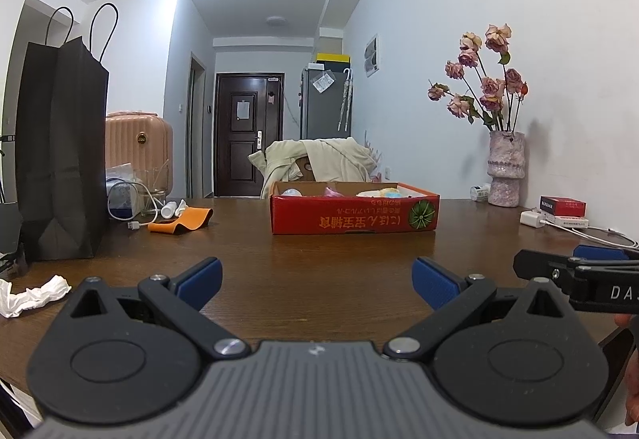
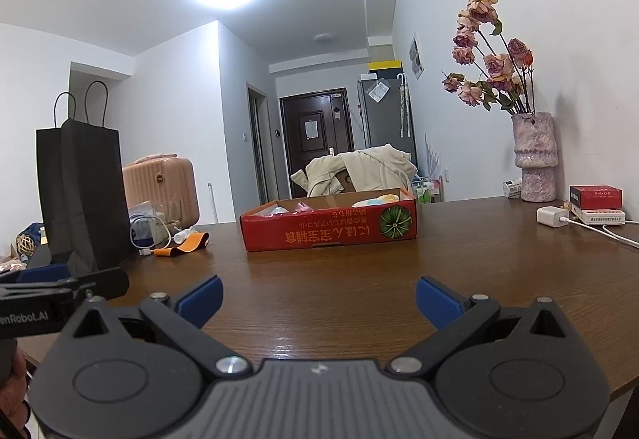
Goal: Organize soft objects
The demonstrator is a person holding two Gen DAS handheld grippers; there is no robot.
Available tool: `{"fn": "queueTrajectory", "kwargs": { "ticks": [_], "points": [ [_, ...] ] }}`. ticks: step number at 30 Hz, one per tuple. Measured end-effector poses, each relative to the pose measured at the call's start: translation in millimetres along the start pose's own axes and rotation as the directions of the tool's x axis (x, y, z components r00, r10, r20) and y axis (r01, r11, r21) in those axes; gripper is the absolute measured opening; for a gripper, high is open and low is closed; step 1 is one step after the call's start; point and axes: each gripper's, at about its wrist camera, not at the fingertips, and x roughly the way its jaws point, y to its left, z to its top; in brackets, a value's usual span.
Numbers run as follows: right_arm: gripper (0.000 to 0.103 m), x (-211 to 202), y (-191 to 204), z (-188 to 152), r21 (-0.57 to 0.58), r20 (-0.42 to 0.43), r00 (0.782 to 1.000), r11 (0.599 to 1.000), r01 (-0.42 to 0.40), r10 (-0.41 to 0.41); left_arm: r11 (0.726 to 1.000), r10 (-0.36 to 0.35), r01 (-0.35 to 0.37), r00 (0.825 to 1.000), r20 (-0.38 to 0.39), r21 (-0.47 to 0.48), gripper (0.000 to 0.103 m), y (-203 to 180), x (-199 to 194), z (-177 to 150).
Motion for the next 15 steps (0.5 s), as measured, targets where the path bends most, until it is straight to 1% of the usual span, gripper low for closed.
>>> {"fn": "queueTrajectory", "kwargs": {
  "ticks": [15],
  "points": [
    [0.103, 1.4, -0.6, 0.8, 0.003, -0.006, 1.000, 1.000, 0.003, -0.003, 1.000, 0.004, -0.004, 1.000, 0.004, -0.004, 0.103, 0.8, -0.4, -0.2]
  ]
}}
